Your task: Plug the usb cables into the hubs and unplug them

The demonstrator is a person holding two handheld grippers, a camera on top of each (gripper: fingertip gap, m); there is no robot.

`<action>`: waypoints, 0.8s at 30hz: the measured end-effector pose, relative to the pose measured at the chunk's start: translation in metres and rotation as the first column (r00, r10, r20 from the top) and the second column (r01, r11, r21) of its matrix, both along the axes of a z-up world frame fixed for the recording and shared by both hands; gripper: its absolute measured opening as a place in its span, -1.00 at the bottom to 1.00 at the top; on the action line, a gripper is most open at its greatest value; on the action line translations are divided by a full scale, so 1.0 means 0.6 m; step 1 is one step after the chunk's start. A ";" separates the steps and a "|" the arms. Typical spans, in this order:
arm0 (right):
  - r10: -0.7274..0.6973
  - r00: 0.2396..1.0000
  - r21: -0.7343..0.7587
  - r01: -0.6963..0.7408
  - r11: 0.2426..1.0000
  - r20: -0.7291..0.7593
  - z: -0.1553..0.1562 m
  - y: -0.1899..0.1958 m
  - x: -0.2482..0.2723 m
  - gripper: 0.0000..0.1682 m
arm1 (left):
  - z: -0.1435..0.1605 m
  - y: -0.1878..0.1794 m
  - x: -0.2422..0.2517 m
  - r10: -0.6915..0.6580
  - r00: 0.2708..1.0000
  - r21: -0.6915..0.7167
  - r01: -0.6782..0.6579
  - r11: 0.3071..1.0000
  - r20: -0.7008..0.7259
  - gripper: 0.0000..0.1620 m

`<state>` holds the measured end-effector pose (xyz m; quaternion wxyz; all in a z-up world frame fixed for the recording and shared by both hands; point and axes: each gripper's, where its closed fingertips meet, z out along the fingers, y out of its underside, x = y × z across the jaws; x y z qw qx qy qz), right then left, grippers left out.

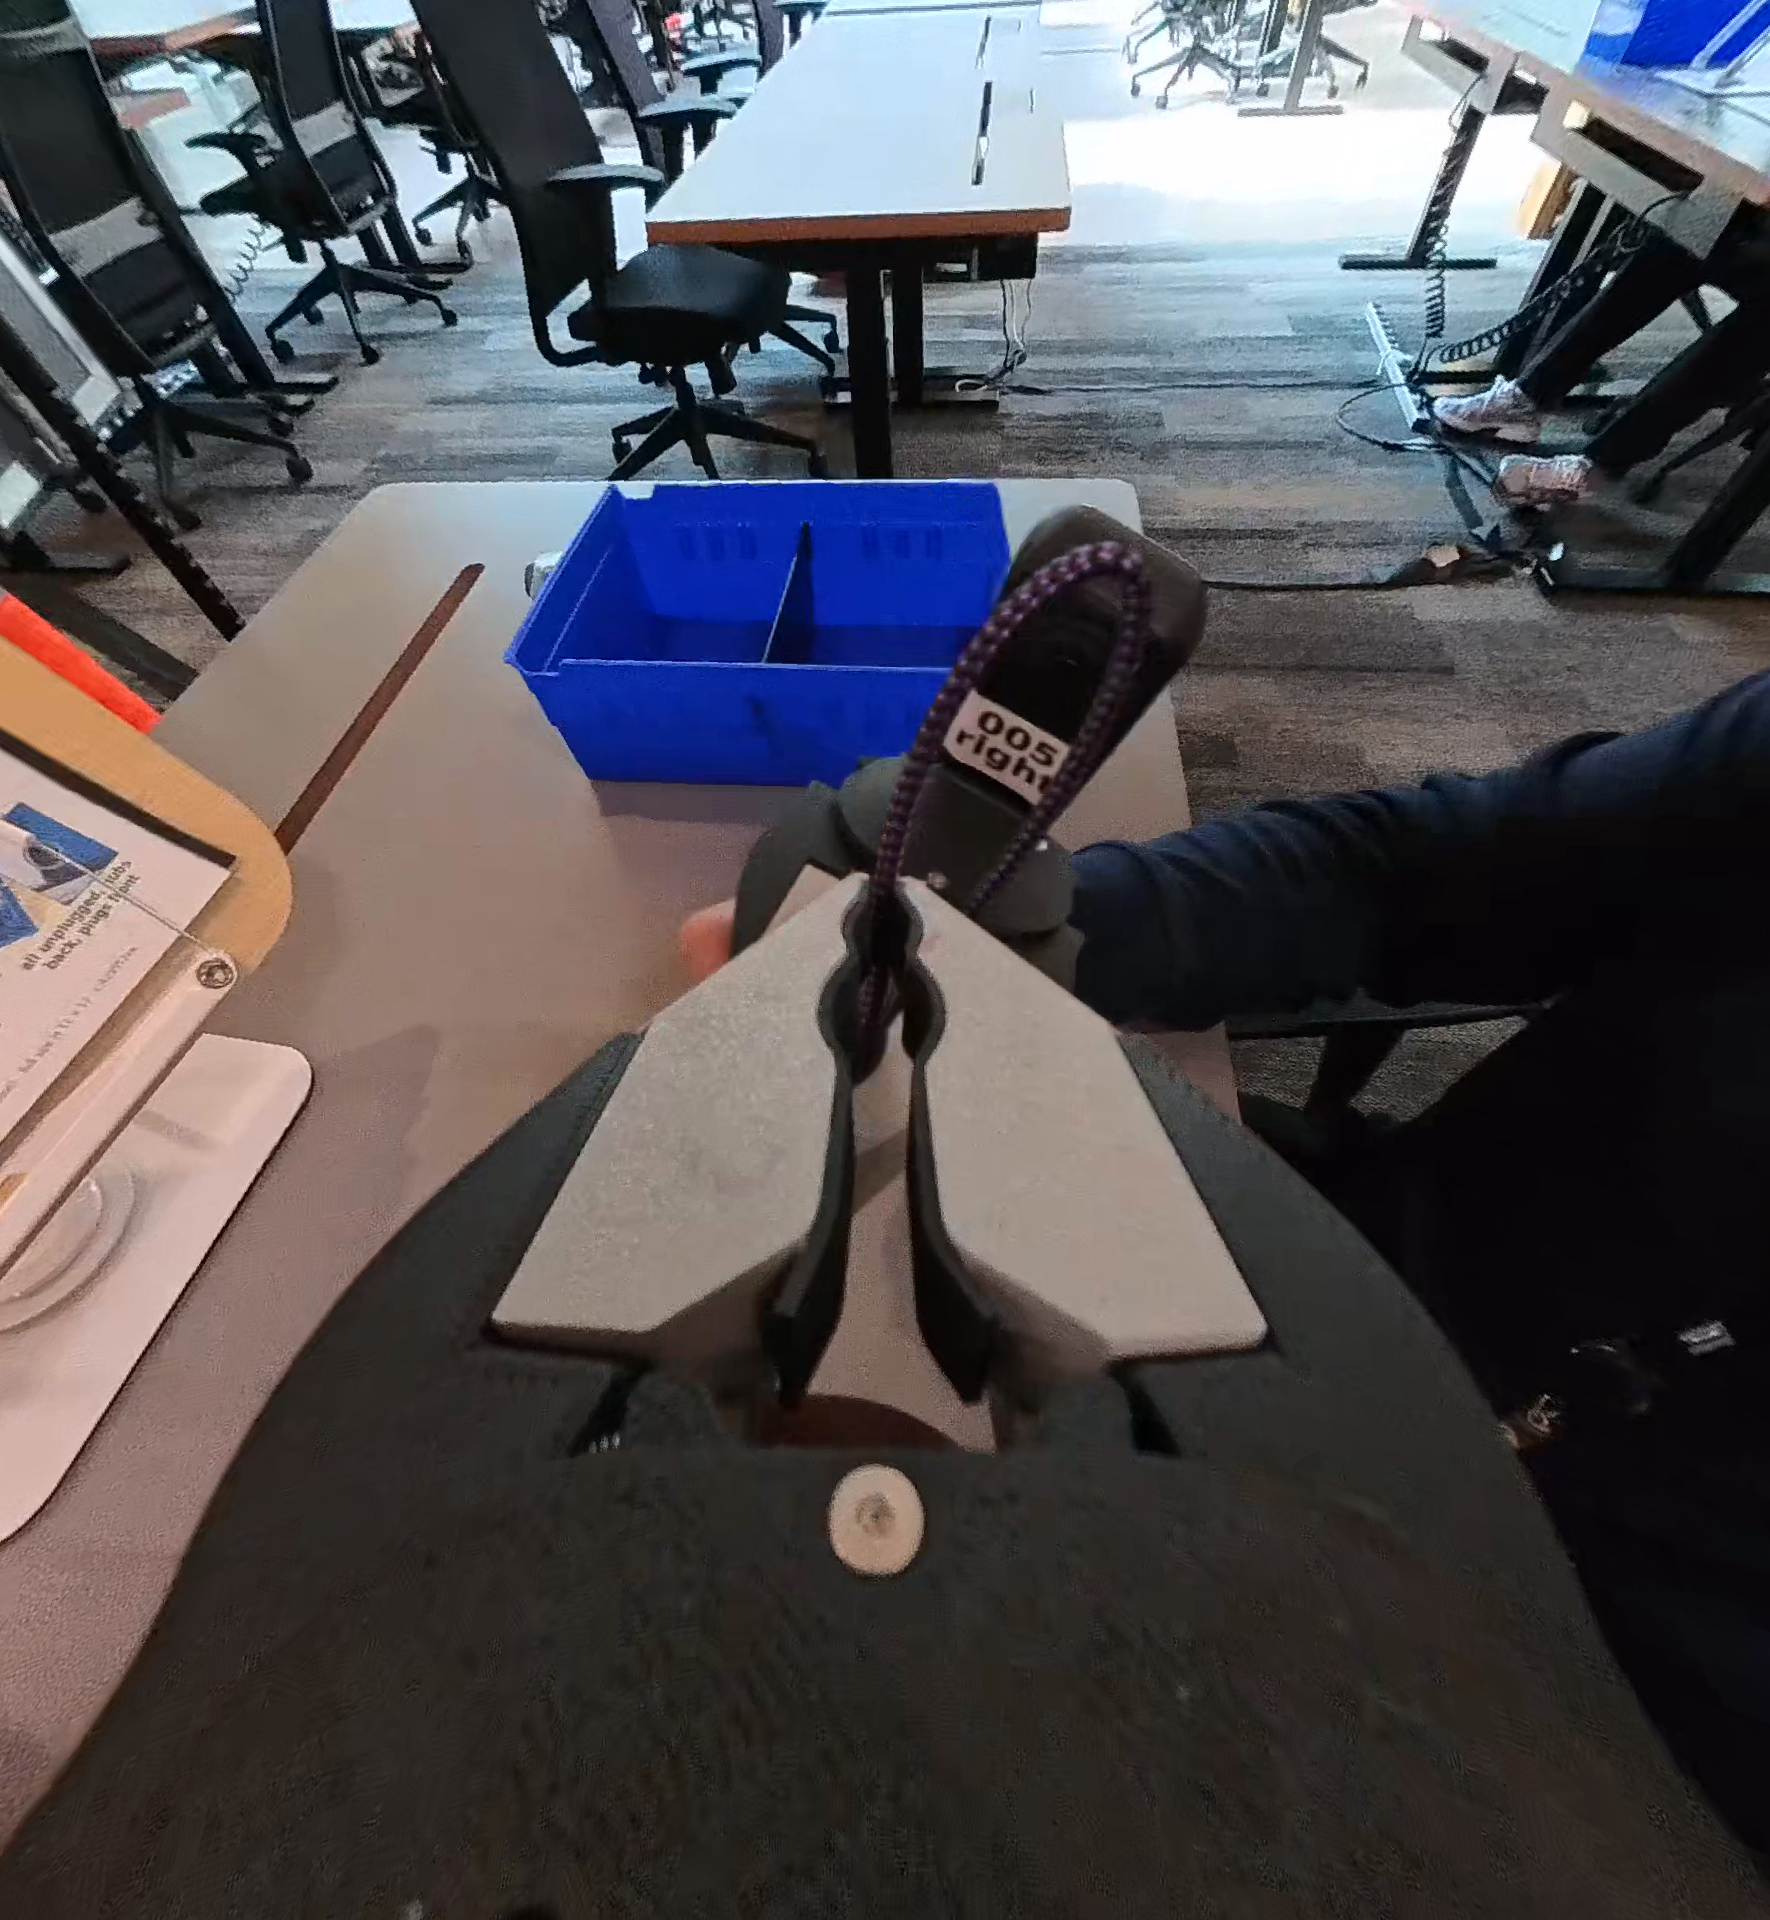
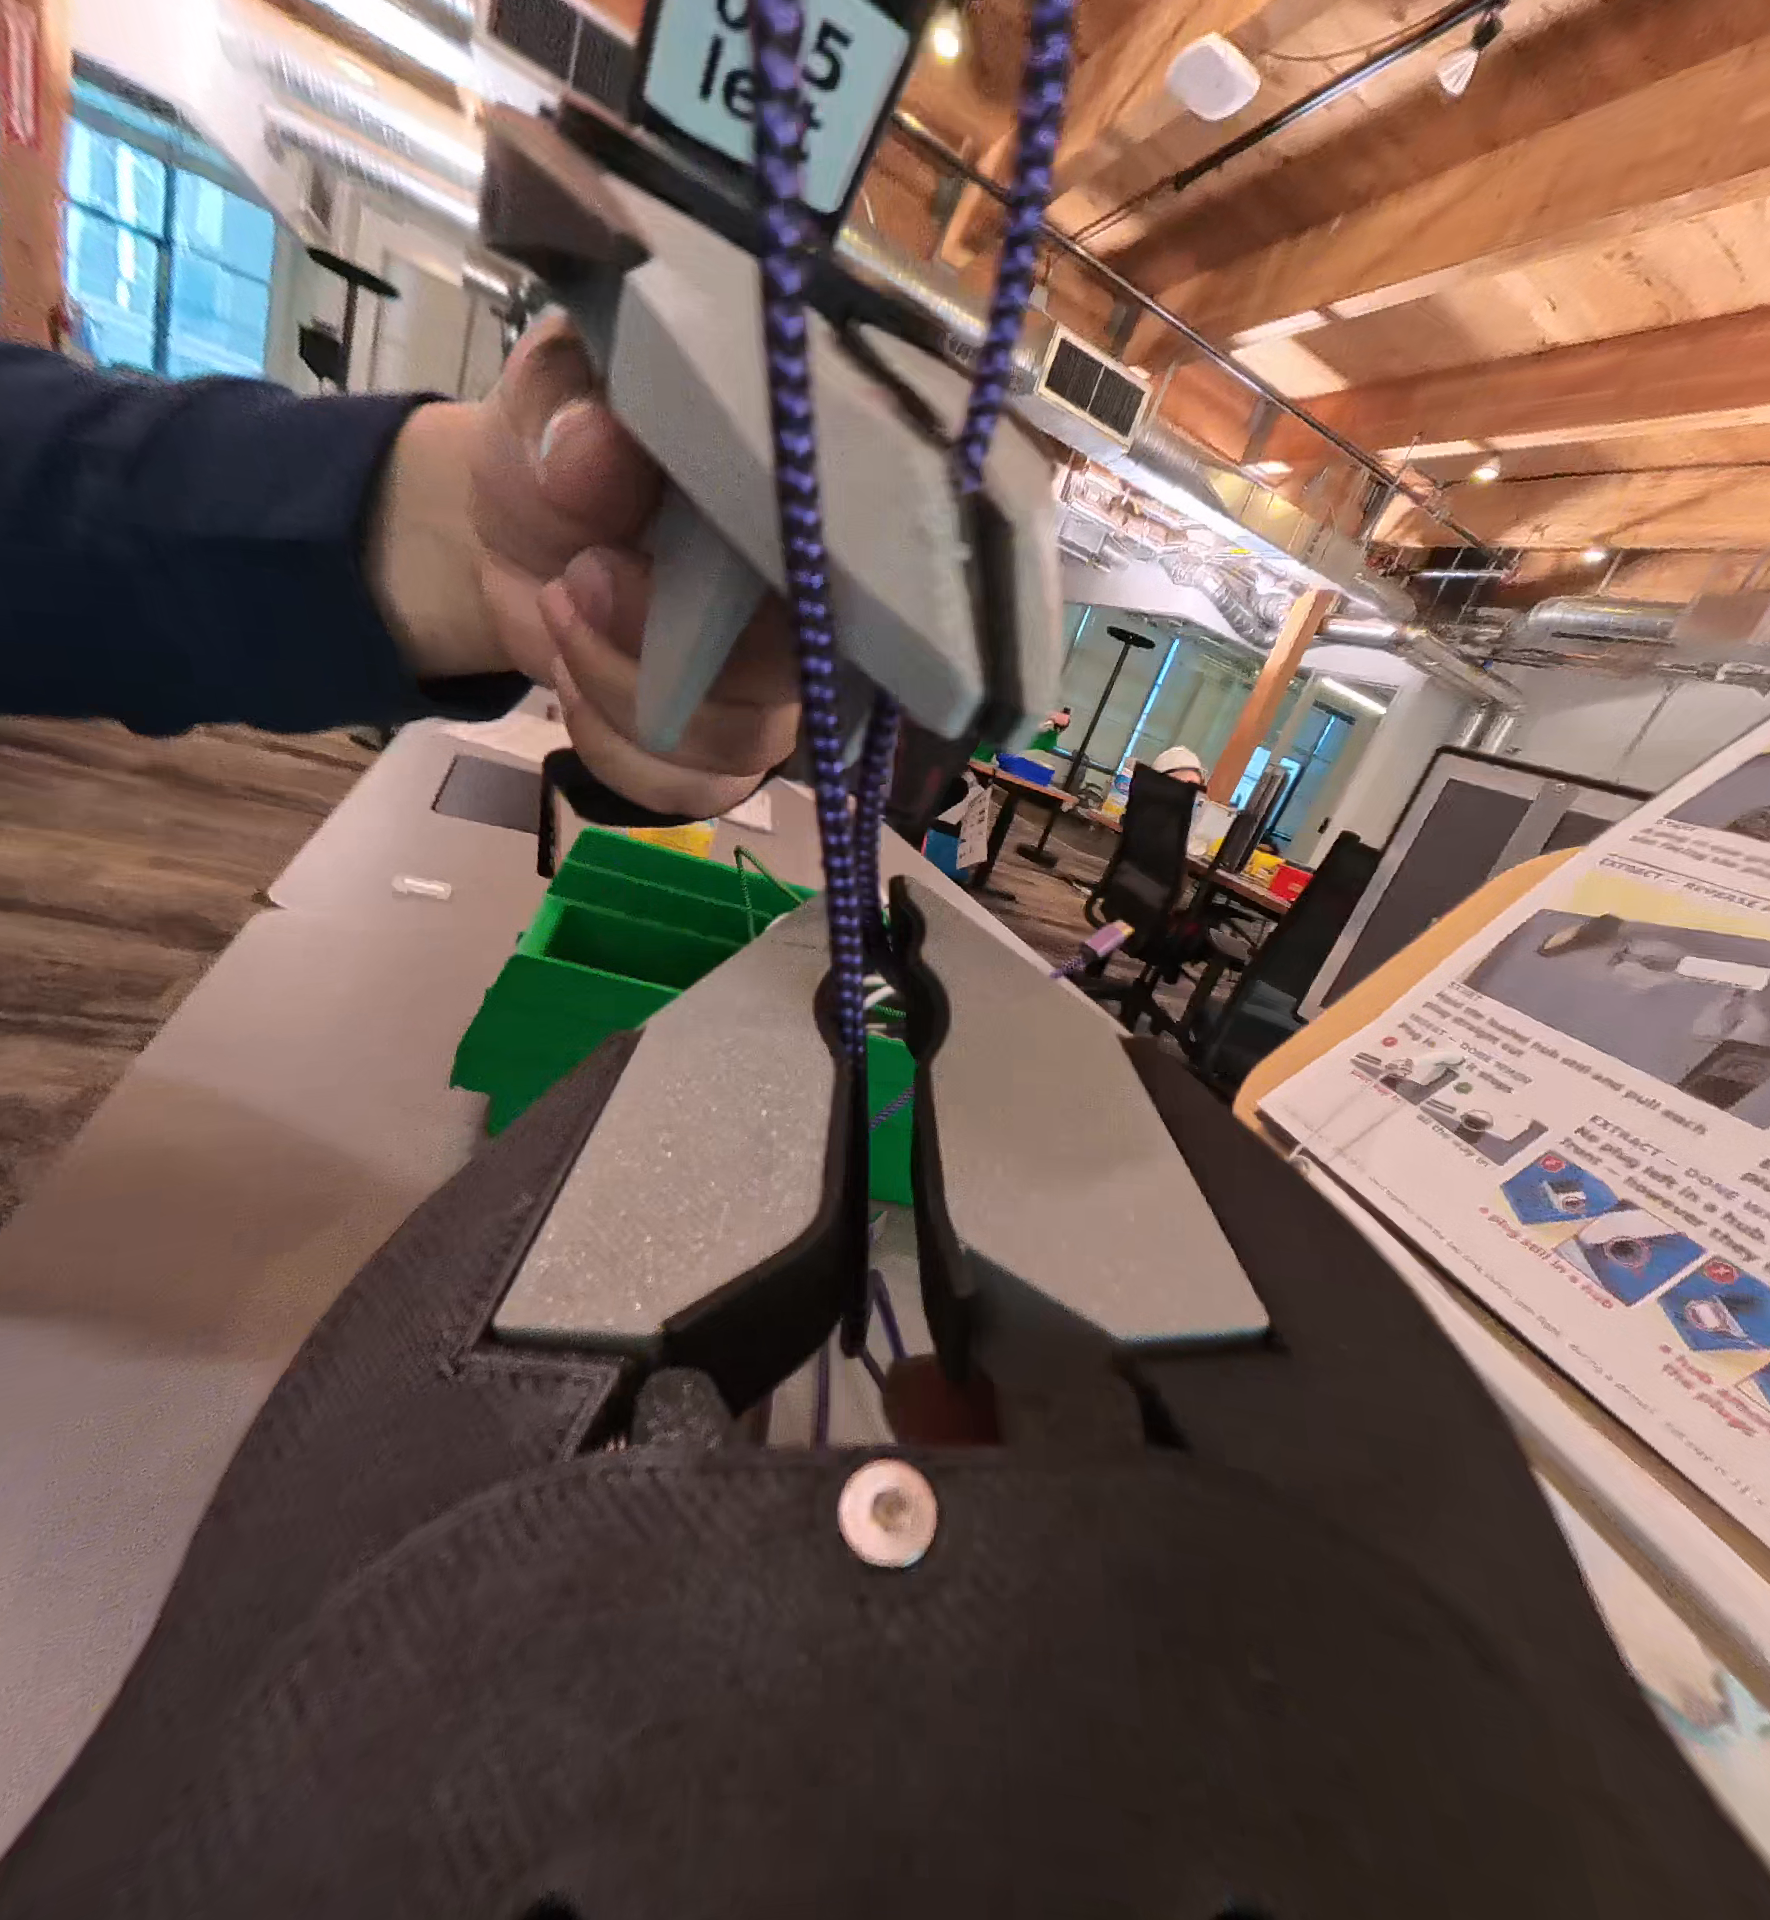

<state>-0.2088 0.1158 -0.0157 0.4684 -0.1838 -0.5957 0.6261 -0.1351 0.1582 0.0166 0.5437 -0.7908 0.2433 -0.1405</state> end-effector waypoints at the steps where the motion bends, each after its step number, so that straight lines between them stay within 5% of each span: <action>1: -0.005 1.000 0.018 0.005 1.000 0.003 -0.004 -0.003 -0.002 -1.00 | -0.001 -0.001 -0.006 0.011 1.000 -0.003 -0.011 1.000 0.004 -1.00; 5: -0.055 0.995 0.006 0.054 0.999 0.083 -0.021 0.005 -0.019 -1.00 | -0.003 -0.015 -0.047 0.100 0.990 0.058 -0.095 0.994 -0.097 -1.00; 10: -0.090 0.985 -0.071 0.102 0.992 0.150 -0.014 0.030 -0.024 -1.00 | 0.017 -0.074 -0.126 0.265 0.959 0.158 -0.249 0.956 -0.095 -0.47; 13: -0.092 0.984 -0.115 0.110 0.987 0.154 0.001 0.038 -0.019 -1.00 | -0.012 -0.110 -0.222 0.475 0.837 0.212 -0.430 0.878 -0.273 -0.34; 16: -0.095 0.985 -0.117 0.112 0.987 0.143 0.020 0.036 -0.018 -1.00 | -0.075 -0.135 -0.272 0.520 0.744 0.152 -0.507 0.848 -0.419 -0.31; 21: -0.114 0.986 -0.099 0.127 0.987 0.123 0.046 0.031 -0.018 -1.00 | -0.140 -0.160 -0.381 0.572 0.429 0.168 -0.679 0.715 -0.699 -0.35; 24: -0.155 0.983 -0.115 0.166 0.979 0.099 0.068 0.048 -0.009 -1.00 | -0.159 -0.182 -0.407 0.565 0.406 0.118 -0.729 0.675 -0.718 -0.35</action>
